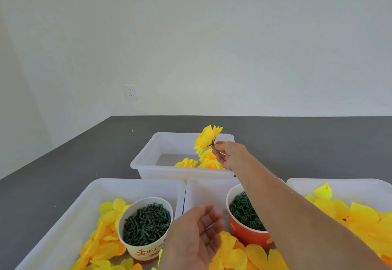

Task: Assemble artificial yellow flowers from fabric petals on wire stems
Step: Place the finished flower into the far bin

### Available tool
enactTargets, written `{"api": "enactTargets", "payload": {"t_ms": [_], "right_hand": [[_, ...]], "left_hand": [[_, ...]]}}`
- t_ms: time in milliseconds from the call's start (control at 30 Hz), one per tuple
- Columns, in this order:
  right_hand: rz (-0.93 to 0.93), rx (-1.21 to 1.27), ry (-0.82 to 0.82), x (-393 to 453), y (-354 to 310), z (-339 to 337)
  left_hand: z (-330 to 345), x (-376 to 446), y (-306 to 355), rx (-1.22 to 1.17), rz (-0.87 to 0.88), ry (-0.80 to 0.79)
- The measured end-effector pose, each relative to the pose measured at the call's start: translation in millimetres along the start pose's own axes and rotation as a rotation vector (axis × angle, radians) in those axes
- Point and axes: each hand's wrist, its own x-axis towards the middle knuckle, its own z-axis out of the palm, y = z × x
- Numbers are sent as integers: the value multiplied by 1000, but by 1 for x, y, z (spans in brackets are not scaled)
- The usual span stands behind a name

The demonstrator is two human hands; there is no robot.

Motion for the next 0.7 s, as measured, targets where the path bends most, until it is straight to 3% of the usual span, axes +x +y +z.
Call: {"api": "enactTargets", "payload": {"t_ms": [400, 700], "right_hand": [[1, -55, 37, 1, 4, 4], [-251, -457, -57, 18, 27, 35]], "left_hand": [[-1, -5, 0, -29, -2, 20], [0, -4, 2, 0, -14, -13]]}}
